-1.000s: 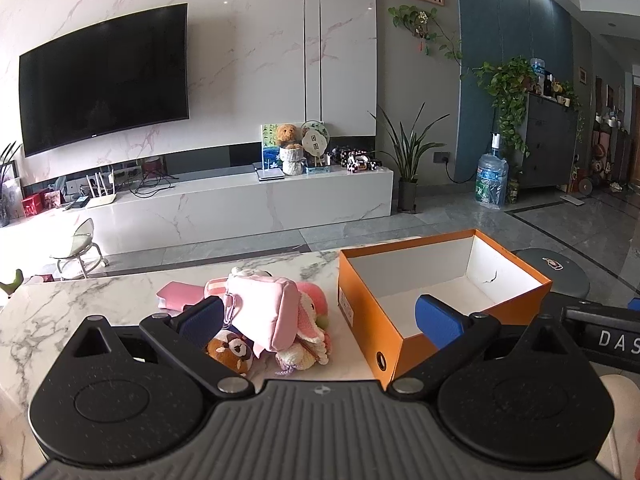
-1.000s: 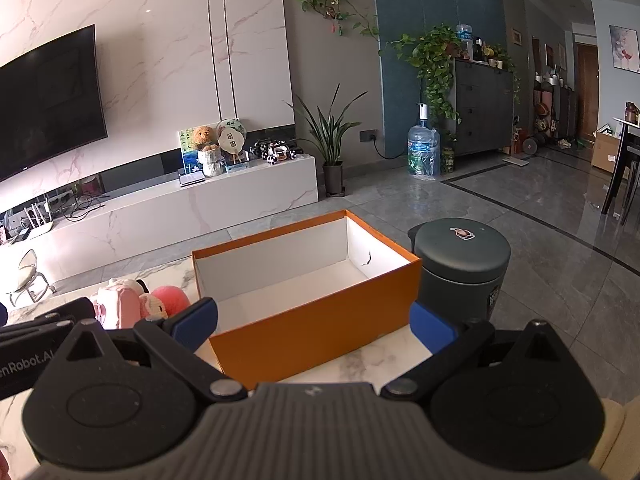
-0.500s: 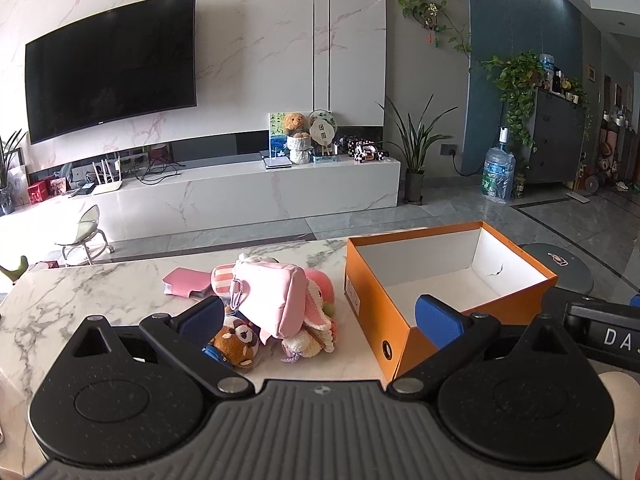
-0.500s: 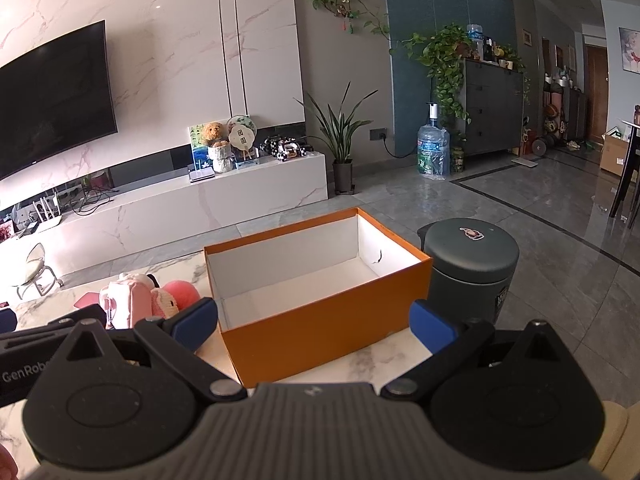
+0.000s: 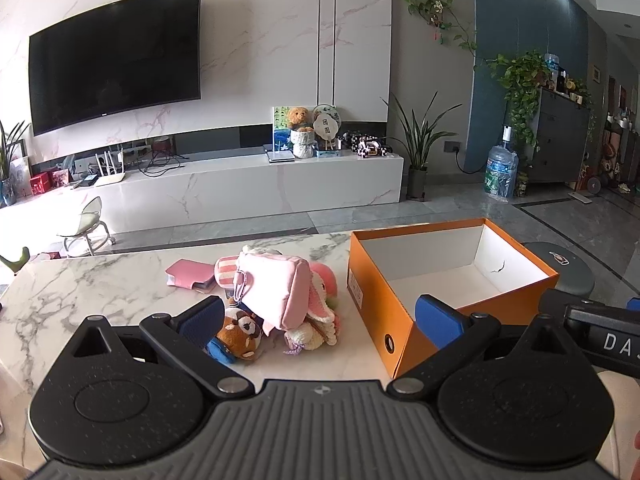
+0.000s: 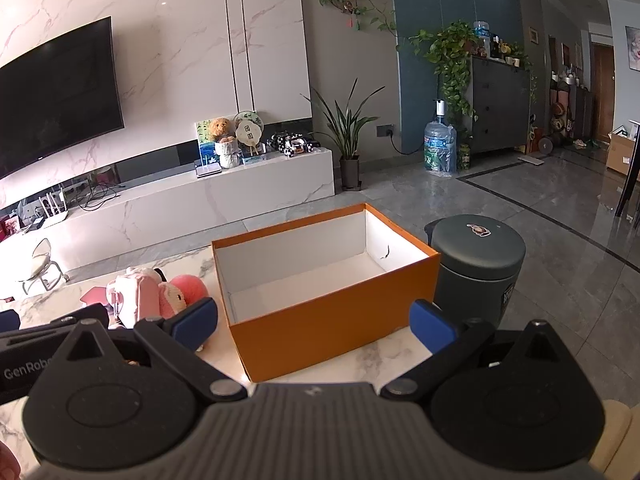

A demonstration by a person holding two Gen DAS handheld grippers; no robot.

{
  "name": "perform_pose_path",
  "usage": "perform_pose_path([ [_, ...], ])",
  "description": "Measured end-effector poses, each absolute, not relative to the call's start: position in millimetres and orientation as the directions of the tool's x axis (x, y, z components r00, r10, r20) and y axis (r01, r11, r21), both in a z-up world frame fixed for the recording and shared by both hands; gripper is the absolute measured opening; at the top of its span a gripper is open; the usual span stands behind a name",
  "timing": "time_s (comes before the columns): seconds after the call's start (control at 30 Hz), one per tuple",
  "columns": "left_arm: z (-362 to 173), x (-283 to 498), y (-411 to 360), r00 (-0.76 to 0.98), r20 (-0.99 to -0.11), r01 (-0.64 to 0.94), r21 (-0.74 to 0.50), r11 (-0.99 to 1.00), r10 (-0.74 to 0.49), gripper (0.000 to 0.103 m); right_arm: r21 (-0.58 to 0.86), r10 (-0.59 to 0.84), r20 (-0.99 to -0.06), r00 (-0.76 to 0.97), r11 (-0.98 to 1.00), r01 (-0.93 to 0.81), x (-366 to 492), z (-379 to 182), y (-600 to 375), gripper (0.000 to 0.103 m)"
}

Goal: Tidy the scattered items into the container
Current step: 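Move both tools toward the pile of plush toys beside the orange box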

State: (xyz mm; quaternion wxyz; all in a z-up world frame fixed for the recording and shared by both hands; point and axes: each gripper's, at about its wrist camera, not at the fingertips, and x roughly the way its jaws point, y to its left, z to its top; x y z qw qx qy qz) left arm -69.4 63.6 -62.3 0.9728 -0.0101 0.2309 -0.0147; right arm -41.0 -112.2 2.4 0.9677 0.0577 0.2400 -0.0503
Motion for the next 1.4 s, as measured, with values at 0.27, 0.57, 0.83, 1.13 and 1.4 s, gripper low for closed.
perform_pose_path([
  [0.27, -77, -79, 87, 0.879, -0.475, 0.028, -0.029, 0.999, -0.039, 0.103, 0.089, -0.065, -0.475, 0.878, 0.989, 0.122, -44, 2, -113, 0.103],
  [0.57, -77, -66, 96, 0.87, -0.492, 0.017, -0.022, 1.0, -0.025, 0.103, 0.087, -0.057, -0.475, 0.878, 0.99, 0.112, -49, 0, -111, 0.103],
  [0.83, -48, -32, 60, 0.857, -0.515, -0.007, -0.016, 1.0, -0.002, 0.103, 0.086, -0.054, -0.48, 0.876, 0.99, 0.108, -51, 1, -110, 0.103],
  [1.13, -26, -24, 31, 0.847, -0.531, -0.025, -0.017, 1.0, 0.012, 0.103, 0.086, -0.049, -0.485, 0.873, 0.991, 0.104, -50, -1, -109, 0.103],
  [1.4, -16, -25, 25, 0.84, -0.543, -0.033, -0.024, 0.999, 0.015, 0.103, 0.087, -0.046, -0.492, 0.869, 0.991, 0.102, -50, -4, -109, 0.103],
])
